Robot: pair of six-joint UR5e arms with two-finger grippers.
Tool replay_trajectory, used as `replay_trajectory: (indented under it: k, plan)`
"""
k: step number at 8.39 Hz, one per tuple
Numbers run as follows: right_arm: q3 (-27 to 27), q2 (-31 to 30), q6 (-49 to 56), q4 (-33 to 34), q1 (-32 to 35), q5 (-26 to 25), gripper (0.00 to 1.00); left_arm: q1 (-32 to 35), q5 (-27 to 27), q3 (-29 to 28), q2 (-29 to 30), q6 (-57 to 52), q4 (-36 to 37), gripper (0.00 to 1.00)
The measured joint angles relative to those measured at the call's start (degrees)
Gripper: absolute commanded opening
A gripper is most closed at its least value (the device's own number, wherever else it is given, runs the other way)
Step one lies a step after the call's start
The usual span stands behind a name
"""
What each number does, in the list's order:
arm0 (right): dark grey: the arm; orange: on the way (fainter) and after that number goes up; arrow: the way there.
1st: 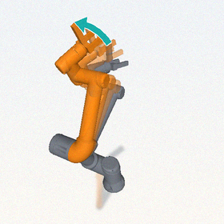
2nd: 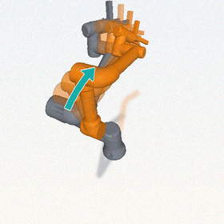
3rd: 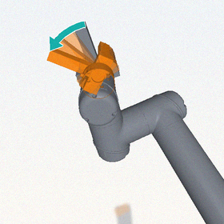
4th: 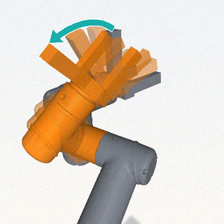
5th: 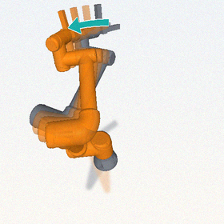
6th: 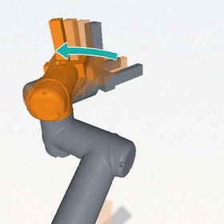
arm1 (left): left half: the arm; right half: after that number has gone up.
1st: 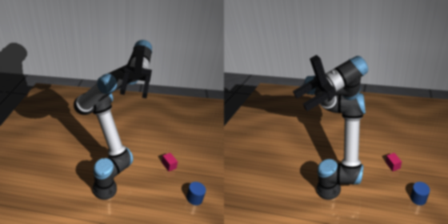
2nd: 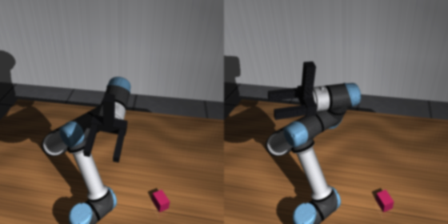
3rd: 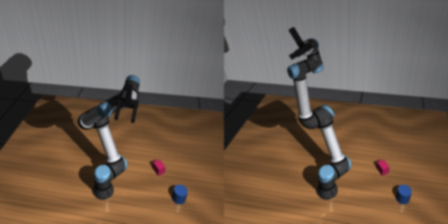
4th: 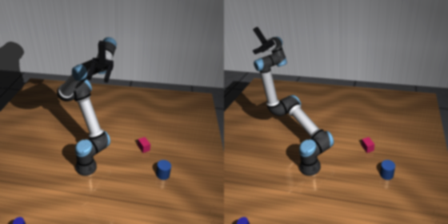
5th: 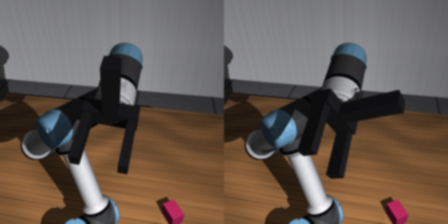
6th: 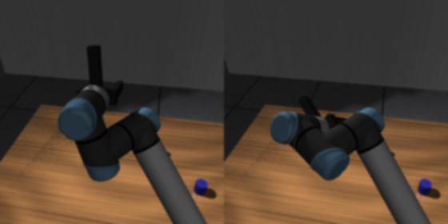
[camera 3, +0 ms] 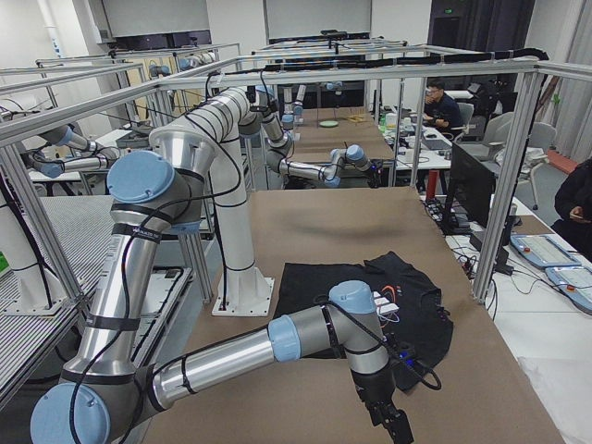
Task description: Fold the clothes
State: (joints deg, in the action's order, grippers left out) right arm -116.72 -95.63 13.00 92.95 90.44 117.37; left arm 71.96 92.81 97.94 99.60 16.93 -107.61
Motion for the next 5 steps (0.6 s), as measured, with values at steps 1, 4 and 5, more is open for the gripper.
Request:
replay_trajectory:
  k: [1, 4, 5]
  plan:
    - [1.8, 1.3, -0.1, -0.1, -0.1, 0.1, 0.94, -0.5, 3.6, -0.1, 0.1, 3.1, -2.4, 1.00]
    - [11.4, 6.8, -4.3, -7.0, -2.1, 0.2, 0.94, -5.3, 9.5, -1.2, 1.8, 15.8, -9.7, 1.00]
    - [14.8, 7.9, -8.6, -11.7, -4.1, 0.2, 0.94, -7.7, 9.9, -1.9, 3.9, 20.8, -10.8, 1.00]
